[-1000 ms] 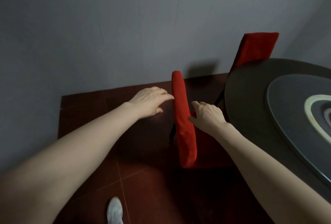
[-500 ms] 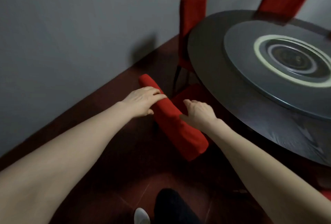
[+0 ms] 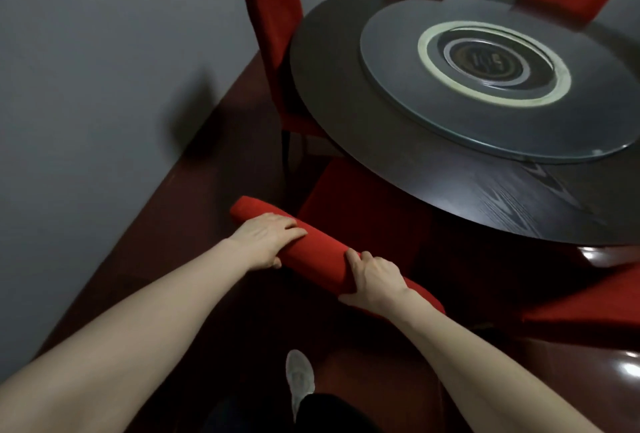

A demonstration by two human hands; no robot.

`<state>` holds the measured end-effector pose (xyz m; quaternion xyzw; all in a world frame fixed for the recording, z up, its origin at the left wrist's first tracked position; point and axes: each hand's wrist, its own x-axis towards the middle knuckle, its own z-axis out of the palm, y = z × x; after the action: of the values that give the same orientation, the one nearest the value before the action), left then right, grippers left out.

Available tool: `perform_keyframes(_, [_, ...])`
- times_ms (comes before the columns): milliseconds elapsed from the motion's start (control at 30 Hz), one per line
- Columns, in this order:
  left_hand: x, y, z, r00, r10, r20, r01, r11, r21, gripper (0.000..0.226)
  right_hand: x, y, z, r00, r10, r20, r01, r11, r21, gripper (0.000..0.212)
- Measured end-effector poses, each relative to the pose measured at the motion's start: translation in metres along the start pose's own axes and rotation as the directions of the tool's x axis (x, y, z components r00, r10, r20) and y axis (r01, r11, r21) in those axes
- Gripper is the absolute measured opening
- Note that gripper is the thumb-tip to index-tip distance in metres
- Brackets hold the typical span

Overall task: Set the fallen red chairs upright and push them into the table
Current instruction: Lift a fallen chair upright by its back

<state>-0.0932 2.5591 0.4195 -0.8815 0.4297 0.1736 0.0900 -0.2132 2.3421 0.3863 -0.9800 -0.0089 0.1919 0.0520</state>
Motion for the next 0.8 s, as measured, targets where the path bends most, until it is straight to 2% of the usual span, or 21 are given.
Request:
perform_keyframes(233, [0.035,-0.018,0.008,0.980,0.191,0.058,-0.193,0.981,0.035,0.094,-0.005,-0.004,0.011,0.990,0.137,-0.031,-0.133,0.986,0.100,0.096])
perform_keyframes(300, [0.040,-0.018,0.017,0.971,0.240,0.021,-0.241,0.968,0.073,0.090,-0.011,-0.008,0.016,0.979,0.197,-0.057,-0.190,0.977,0.097,0.096])
perform_keyframes(433, [0.041,-0.022,0.038,0.950,0.277,-0.142,-0.262,0.958,0.118,0.079,-0.021,-0.013,0.028,0.945,0.285,-0.158,-0.281,0.958,0.052,0.085])
perform_keyframes(667, [0.046,-0.037,0.047,0.906,0.392,-0.160,-0.369,0.916,0.157,0.075,-0.020,-0.020,0.041,0.919,0.317,-0.236,-0.320,0.947,0.026,0.080])
perform_keyframes(800, [0.056,-0.050,0.048,0.883,0.435,-0.176,-0.409,0.897,0.165,0.072,-0.012,-0.024,0.039,0.916,0.328,-0.232,-0.331,0.943,0.030,0.079])
